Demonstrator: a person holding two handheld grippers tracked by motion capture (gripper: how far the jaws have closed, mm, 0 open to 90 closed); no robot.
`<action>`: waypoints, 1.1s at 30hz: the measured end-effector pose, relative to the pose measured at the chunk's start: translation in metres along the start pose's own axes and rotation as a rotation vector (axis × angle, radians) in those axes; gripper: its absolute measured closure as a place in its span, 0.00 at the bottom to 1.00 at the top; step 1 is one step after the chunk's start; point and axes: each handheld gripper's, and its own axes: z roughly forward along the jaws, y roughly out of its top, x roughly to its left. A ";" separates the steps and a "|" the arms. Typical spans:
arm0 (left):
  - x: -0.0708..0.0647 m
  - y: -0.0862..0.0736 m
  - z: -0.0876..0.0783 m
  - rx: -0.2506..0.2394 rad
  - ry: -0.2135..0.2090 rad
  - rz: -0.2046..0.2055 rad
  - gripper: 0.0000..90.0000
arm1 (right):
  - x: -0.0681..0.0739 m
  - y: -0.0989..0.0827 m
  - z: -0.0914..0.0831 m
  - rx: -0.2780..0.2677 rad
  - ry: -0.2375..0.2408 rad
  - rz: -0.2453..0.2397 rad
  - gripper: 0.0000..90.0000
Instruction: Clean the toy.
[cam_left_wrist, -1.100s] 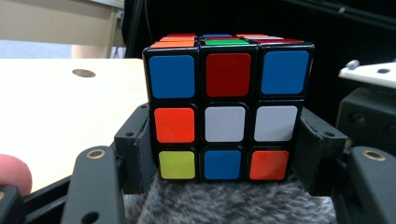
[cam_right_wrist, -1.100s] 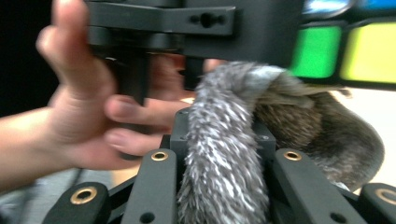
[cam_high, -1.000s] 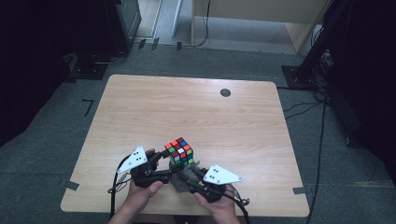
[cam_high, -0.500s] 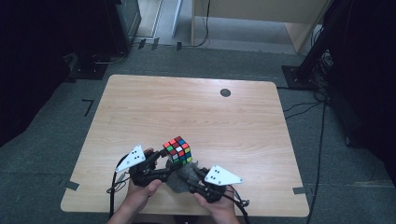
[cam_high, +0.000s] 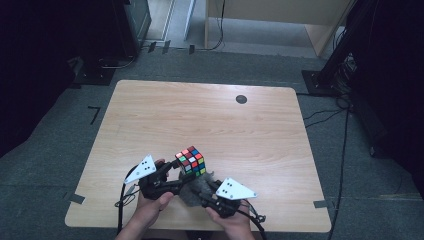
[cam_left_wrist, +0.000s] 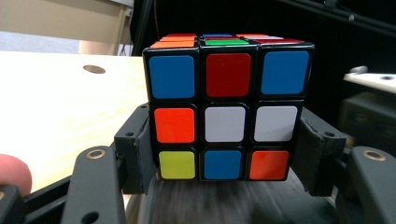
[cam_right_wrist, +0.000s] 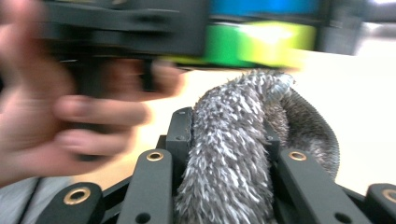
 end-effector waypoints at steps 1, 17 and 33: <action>0.002 0.001 -0.002 -0.005 0.002 -0.007 0.38 | -0.007 0.000 -0.003 -0.003 -0.040 0.024 0.76; 0.011 0.007 -0.006 -0.030 0.026 -0.074 0.38 | -0.022 0.016 -0.019 0.010 -0.337 -0.100 0.31; -0.008 0.009 0.009 -0.005 -0.026 -0.167 0.38 | 0.016 0.013 0.009 -0.101 -0.210 -0.145 0.22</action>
